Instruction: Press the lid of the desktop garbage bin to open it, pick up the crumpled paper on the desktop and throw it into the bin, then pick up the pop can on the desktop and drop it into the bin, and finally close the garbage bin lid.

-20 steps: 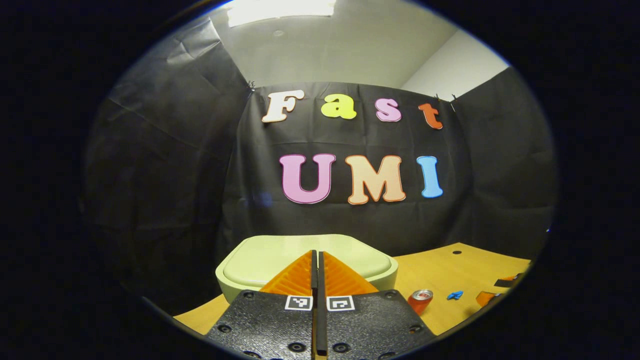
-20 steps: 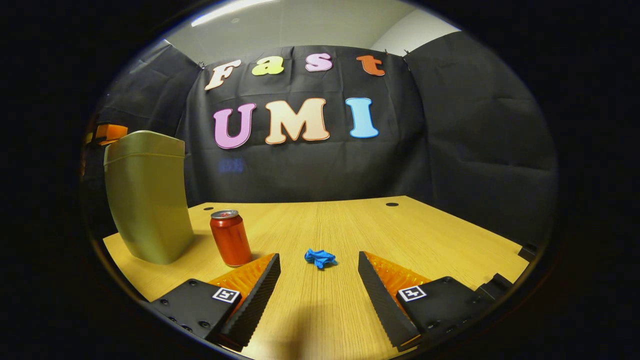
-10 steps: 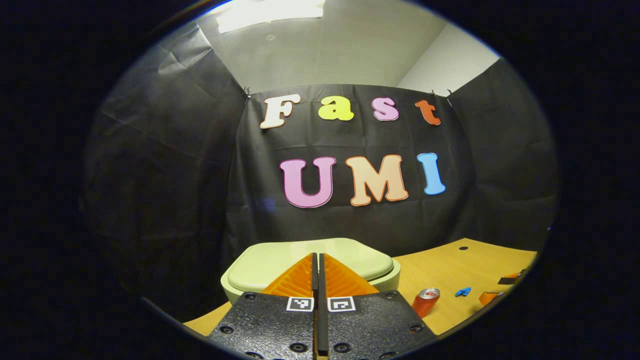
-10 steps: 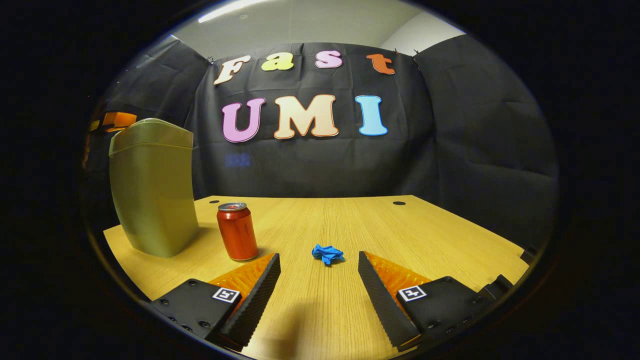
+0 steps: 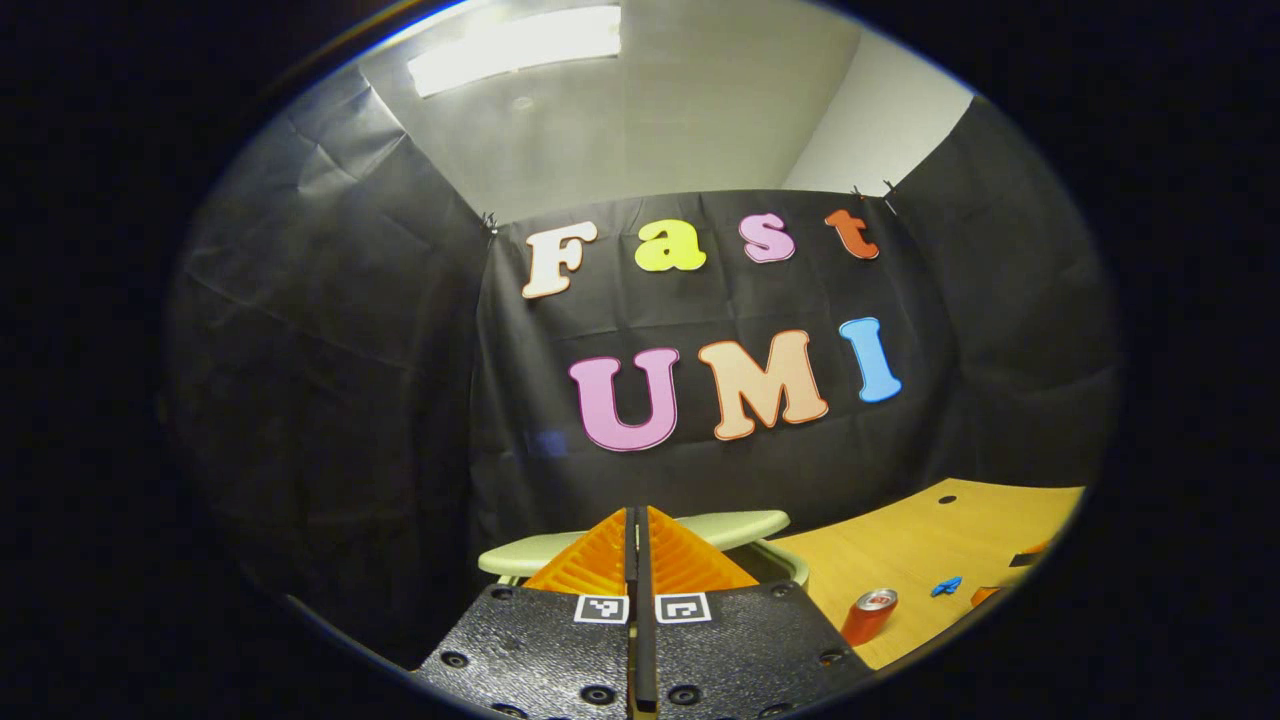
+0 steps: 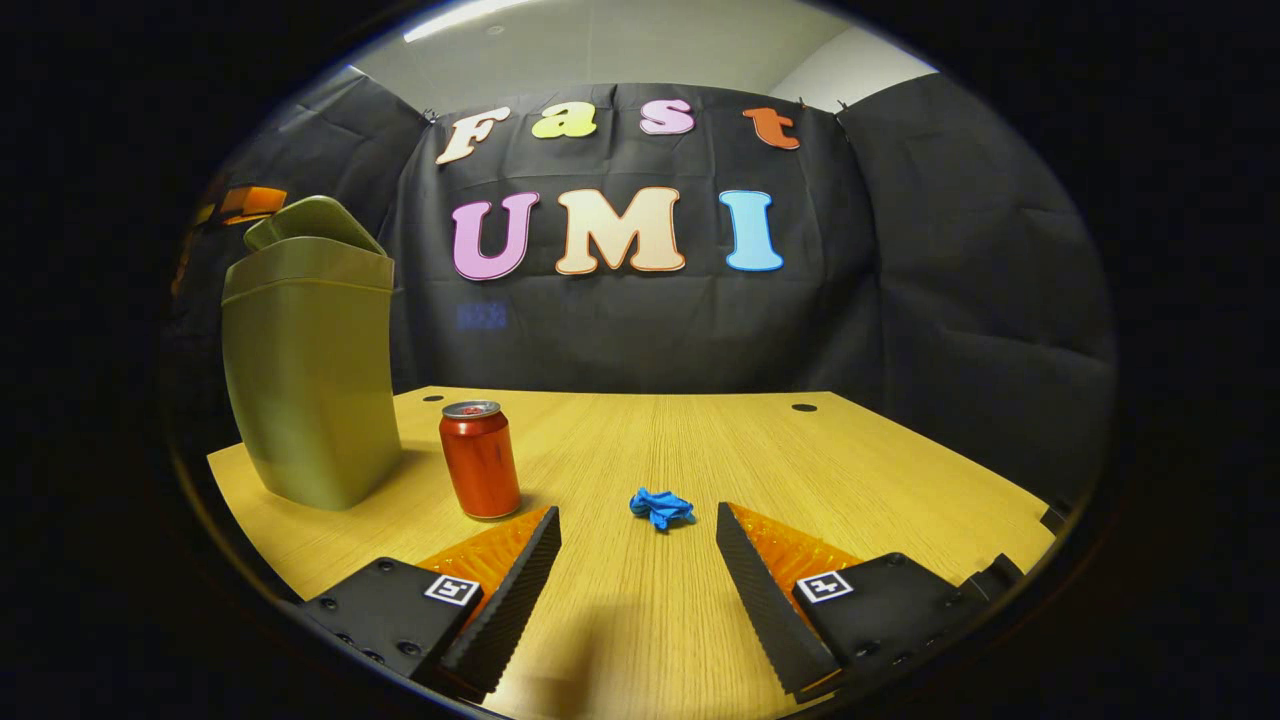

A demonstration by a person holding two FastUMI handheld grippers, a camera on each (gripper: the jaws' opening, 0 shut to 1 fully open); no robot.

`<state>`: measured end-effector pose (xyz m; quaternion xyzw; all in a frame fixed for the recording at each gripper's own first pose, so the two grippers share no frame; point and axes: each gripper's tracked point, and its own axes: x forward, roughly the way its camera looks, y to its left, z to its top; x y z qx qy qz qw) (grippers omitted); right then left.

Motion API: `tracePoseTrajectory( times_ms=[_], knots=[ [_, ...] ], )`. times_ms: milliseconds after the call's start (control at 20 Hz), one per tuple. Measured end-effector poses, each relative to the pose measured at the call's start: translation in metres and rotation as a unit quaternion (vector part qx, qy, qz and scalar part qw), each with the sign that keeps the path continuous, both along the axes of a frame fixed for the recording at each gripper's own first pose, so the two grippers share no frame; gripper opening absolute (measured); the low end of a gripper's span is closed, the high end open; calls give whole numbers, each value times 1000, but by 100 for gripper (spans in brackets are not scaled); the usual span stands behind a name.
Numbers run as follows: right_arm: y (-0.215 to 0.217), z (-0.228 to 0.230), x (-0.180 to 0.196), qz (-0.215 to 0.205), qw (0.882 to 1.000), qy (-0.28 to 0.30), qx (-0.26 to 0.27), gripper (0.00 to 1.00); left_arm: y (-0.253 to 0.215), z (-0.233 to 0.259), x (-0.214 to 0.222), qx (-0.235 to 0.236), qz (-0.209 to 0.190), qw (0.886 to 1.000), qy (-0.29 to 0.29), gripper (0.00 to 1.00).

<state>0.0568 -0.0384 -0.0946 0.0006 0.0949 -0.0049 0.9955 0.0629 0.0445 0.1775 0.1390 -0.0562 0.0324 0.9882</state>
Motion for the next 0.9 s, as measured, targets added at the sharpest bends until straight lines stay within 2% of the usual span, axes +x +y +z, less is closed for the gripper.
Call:
tracePoseTrajectory(
  times_ms=[350,900],
  knots=[
    [5,4,1,16,1000,-6,5,99,-7,-9,-19,-17,-5,1000,11,0],
    [13,6,1,36,999,0,-2,99,-57,-73,-61,-14,-69,997,44,0]
  ],
)
